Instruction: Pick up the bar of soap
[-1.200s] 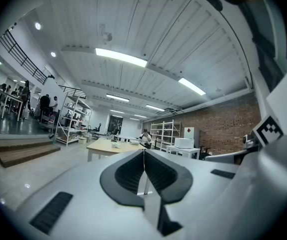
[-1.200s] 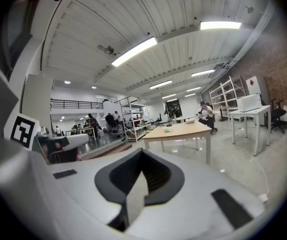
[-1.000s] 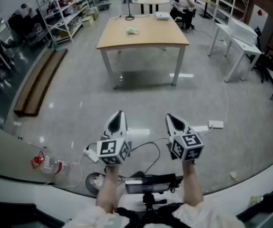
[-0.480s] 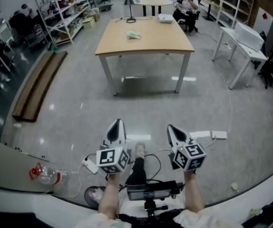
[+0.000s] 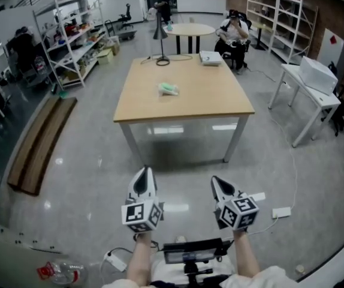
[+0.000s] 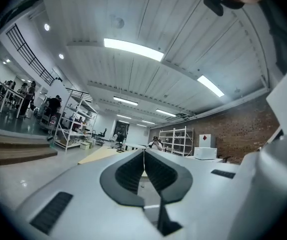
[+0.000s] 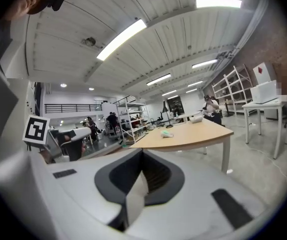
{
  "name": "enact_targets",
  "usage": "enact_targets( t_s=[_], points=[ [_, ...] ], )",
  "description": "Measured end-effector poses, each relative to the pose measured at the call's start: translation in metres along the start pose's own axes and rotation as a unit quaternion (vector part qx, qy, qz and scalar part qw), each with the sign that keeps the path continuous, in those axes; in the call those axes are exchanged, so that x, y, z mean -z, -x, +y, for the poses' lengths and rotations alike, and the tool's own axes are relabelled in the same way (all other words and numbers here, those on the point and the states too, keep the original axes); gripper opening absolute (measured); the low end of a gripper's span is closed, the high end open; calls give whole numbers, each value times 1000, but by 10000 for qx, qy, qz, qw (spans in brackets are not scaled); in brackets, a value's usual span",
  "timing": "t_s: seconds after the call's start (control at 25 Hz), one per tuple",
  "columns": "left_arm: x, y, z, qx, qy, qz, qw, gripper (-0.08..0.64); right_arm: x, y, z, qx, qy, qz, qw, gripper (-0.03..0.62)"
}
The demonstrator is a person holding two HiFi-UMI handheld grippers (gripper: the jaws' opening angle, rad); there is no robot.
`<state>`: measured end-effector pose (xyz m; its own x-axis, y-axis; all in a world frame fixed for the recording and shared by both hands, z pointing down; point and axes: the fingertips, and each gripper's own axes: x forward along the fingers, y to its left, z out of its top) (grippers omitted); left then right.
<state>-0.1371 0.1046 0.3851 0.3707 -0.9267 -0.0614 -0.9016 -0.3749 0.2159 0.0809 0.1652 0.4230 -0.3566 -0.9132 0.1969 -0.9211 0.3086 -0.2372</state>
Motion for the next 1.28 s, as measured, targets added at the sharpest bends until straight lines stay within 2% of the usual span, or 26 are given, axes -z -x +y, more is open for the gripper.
enact_targets(
  t_s=[0.24, 0.36, 0.56, 0.68, 0.8, 0.96, 1.12, 1.28],
  points=[
    [-9, -135, 30, 169, -43, 53, 9998, 12, -45, -109, -60, 192, -29, -80, 9998, 6],
    [2, -198, 39, 169, -34, 100, 9998, 12, -60, -167, -99, 220, -35, -47, 9997, 6],
    [31, -310, 72, -71, 25, 206, 9998, 12, -74, -285, -169, 172, 84, 88, 9998, 6],
    [37, -379, 89, -180, -45, 288, 9994, 12, -94, -350, -204, 56, 171, 145, 9997, 6],
    [36, -455, 110, -443, -79, 291, 9986, 12, -129, -418, -240, -73, 100, 39, 9999, 6],
    [20, -545, 131, -543, -84, 11, 9985, 12, -171, -505, -273, -299, -19, -140, 9995, 6],
    [2, -613, 145, -514, -257, -144, 9982, 12, -197, -575, -292, -507, 204, -88, 9985, 9],
    [9, -680, 171, -511, -241, -155, 9983, 12, -198, -648, -306, -824, 593, 125, 9948, 54]
  ],
)
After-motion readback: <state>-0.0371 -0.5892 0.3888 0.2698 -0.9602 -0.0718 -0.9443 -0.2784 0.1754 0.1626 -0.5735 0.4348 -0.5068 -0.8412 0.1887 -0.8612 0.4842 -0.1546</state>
